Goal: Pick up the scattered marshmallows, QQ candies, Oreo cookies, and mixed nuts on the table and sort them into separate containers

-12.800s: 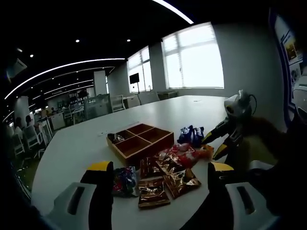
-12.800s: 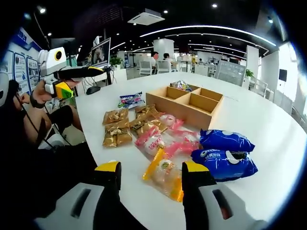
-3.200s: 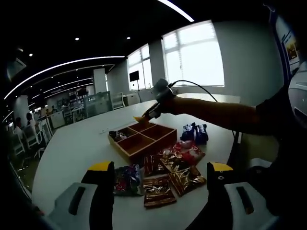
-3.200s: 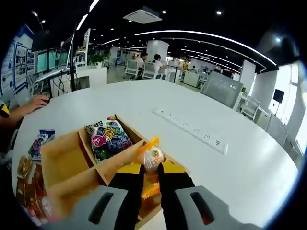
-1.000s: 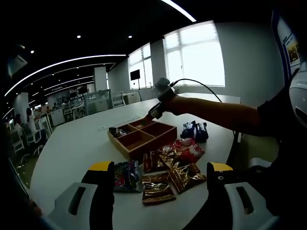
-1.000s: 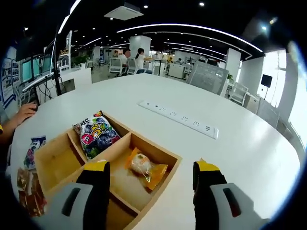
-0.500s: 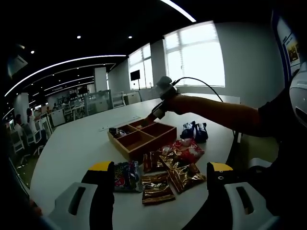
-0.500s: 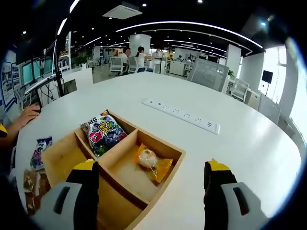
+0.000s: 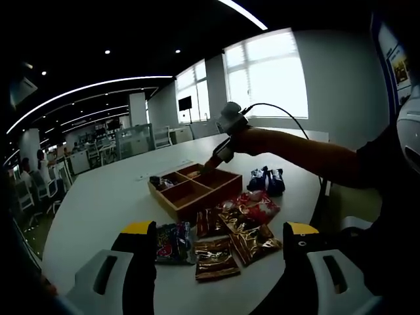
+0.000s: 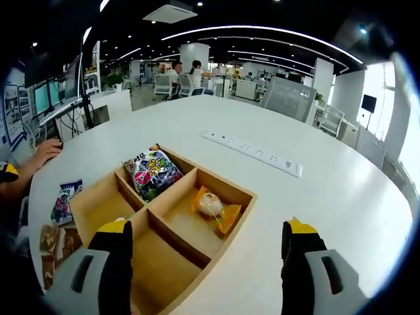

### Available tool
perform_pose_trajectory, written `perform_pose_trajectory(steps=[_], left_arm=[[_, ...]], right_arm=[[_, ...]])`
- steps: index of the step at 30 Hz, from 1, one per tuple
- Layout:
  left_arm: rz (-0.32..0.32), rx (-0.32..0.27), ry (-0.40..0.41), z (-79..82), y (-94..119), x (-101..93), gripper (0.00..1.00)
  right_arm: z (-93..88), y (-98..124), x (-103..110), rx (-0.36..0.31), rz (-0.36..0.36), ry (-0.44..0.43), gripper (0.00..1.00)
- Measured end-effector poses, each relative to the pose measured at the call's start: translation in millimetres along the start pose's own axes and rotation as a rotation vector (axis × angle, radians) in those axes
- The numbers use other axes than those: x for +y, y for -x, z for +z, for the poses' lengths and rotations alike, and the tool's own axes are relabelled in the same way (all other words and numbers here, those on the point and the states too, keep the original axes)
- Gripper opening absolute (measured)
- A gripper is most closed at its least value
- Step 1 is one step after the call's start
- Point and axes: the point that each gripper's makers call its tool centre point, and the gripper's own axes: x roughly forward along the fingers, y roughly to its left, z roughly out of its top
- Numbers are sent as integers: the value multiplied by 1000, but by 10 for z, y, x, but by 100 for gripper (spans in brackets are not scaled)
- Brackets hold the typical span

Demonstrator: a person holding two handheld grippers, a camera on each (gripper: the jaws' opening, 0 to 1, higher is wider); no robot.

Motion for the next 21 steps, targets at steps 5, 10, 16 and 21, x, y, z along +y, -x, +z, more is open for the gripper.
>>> perform_pose_trajectory(steps=[5, 10, 16, 21], left_arm=[[1, 3, -2, 1, -2, 2, 83], [0, 4, -5, 10, -5, 1, 83], [5, 2, -4, 17, 2, 11, 83], [5, -1, -3, 13, 8, 9, 83]], right_arm=[[-6, 127, 85, -30, 22, -9, 90], [-17, 272, 156, -44, 21, 3, 90], [0, 473, 246, -76, 29, 15, 90], [-25, 647, 303, -99, 33, 18, 90]])
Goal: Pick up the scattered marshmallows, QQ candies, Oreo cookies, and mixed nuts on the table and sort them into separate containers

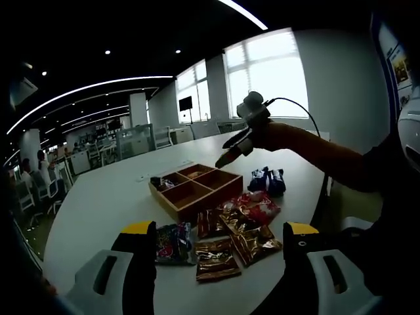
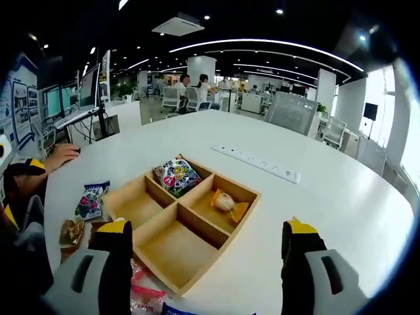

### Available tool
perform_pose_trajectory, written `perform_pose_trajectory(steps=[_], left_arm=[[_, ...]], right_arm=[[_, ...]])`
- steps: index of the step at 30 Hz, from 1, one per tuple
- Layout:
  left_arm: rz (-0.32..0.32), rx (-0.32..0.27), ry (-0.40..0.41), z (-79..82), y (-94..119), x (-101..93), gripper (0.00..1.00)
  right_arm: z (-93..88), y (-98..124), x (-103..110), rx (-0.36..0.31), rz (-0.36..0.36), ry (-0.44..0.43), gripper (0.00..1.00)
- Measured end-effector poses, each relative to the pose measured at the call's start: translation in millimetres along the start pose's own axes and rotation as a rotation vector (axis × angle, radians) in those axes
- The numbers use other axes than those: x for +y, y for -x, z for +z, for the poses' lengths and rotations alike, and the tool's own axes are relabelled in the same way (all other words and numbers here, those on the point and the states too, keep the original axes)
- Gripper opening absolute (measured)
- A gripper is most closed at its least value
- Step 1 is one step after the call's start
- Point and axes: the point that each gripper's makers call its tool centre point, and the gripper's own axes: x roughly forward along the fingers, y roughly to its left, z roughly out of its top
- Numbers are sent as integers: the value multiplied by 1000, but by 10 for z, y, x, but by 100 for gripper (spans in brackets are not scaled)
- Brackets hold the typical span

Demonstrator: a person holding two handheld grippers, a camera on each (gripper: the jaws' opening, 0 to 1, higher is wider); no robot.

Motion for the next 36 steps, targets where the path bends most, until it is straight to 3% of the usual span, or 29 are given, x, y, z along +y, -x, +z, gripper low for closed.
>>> perform_pose_trajectory(steps=[18, 26, 36], left_arm=[[8, -8, 7, -1, 16, 24, 83], [13, -8, 4, 13, 4, 26, 83], [19, 0, 10, -21, -24, 59, 83]], right_arm=[[-231, 713, 265, -76, -3, -6, 90], [-363, 926, 401, -87, 12, -8, 90], [-393, 1174, 533, -118, 11, -1, 90]])
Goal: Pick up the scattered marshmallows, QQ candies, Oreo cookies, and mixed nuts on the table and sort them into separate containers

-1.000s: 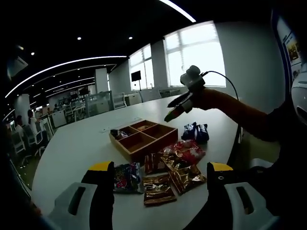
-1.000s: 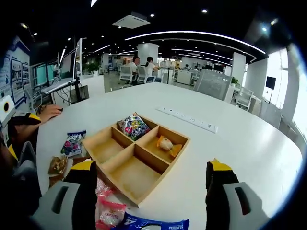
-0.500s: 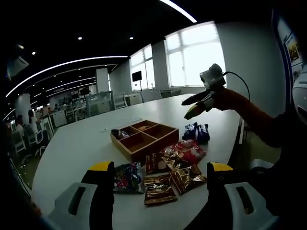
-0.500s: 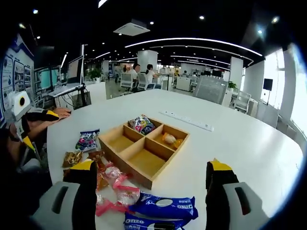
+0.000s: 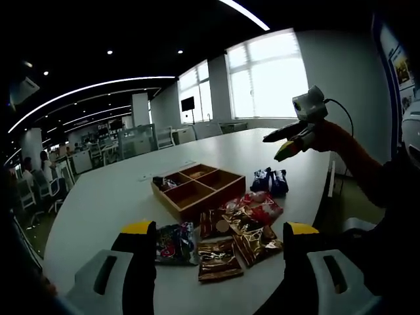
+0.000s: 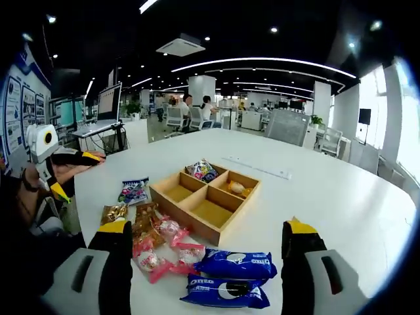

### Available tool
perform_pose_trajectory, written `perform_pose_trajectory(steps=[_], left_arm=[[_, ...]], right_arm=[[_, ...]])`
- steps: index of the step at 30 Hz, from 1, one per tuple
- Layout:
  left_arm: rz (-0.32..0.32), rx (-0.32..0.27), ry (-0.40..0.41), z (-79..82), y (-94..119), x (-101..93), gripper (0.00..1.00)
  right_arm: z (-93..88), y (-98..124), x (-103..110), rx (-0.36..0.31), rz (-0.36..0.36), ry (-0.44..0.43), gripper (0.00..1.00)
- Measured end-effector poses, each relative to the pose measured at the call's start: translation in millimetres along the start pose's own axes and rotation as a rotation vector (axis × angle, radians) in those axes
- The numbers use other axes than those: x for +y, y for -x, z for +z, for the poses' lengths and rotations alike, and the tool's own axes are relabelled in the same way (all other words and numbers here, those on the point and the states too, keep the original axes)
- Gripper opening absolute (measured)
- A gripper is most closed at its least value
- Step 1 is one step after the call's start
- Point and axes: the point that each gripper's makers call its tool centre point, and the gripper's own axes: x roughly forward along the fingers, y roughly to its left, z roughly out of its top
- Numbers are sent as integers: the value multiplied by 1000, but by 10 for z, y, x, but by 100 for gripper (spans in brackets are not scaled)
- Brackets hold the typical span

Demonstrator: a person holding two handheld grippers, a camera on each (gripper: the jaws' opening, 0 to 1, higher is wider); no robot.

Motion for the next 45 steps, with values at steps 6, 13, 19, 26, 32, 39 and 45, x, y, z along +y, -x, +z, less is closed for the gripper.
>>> perform_pose_trajectory(steps=[6, 13, 19, 26, 32, 39, 45], left_arm=[[5, -2, 4, -5, -2, 24, 83], [3, -1, 1, 4, -8, 25, 83], [5, -3, 1, 2, -4, 34, 83], [6, 3, 2, -16, -20, 34, 83], [8, 5, 3, -23, -22, 40, 83], [6, 16, 2, -50, -31, 32, 83], [12, 26, 0, -74, -35, 44, 83]], right_arm=[[-85, 123, 102, 22, 4, 28, 90], [-76, 321, 360, -11, 85, -25, 90], [-72, 482, 386, -23, 67, -16, 90], [-94, 575, 407, -26, 58, -10, 90], [-146, 638, 421, -25, 53, -22, 90], [-204, 696, 418, -17, 48, -29, 90], [-199, 719, 453, -17, 55, -23, 90]])
